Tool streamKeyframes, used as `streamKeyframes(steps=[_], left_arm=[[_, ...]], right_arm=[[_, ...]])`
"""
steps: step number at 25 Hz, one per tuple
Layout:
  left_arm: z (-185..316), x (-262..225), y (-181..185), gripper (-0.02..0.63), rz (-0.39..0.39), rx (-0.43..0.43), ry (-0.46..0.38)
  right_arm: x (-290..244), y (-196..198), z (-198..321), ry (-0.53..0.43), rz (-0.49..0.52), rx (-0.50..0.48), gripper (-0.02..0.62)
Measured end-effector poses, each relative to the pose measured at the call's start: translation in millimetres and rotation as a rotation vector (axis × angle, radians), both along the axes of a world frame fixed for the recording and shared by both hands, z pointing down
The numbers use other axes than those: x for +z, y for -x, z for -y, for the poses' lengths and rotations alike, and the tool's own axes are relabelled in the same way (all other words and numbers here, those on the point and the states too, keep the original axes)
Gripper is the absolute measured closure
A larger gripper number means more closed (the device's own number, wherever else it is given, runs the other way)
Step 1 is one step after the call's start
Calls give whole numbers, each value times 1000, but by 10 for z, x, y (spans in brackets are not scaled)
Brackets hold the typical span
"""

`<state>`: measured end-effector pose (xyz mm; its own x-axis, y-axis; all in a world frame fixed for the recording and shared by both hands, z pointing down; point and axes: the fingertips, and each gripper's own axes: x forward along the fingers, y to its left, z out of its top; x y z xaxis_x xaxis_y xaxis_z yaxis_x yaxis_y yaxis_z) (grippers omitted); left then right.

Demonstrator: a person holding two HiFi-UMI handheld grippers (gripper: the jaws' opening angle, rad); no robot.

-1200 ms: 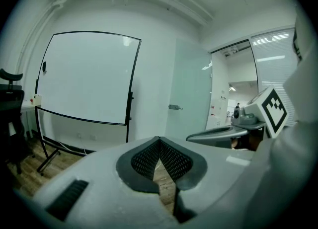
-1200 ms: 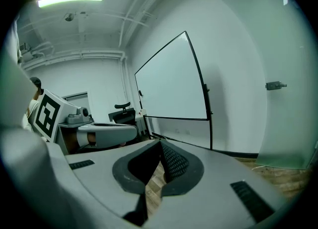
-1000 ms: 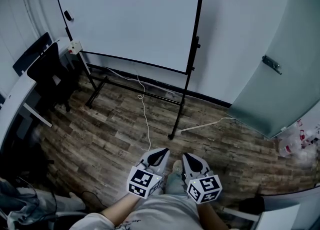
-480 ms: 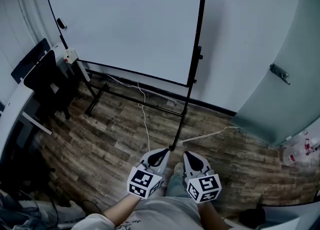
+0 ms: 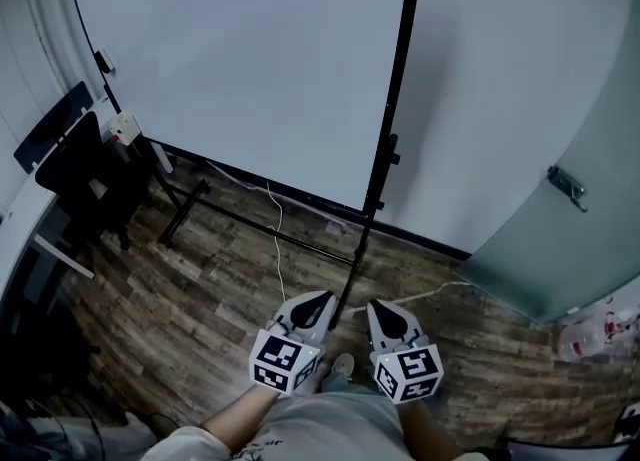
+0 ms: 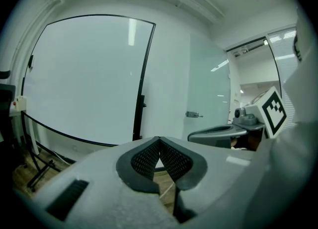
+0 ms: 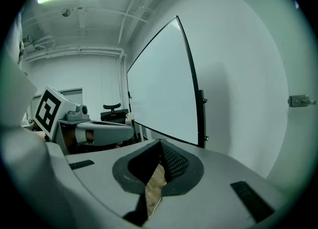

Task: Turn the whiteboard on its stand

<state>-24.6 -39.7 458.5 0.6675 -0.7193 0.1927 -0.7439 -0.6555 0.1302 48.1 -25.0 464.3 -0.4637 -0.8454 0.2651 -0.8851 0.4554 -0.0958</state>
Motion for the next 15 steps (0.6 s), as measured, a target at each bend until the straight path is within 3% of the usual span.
streamKeyframes(steps=[8,15], left_arm=[[604,-81,-296,595,1,-36,-18],[797,-30,-324,595,18,-65,5]], right_arm=[[-102,-273,696,-24,-3,-41,589],[-87,-365,932,-21,9,-46,589]])
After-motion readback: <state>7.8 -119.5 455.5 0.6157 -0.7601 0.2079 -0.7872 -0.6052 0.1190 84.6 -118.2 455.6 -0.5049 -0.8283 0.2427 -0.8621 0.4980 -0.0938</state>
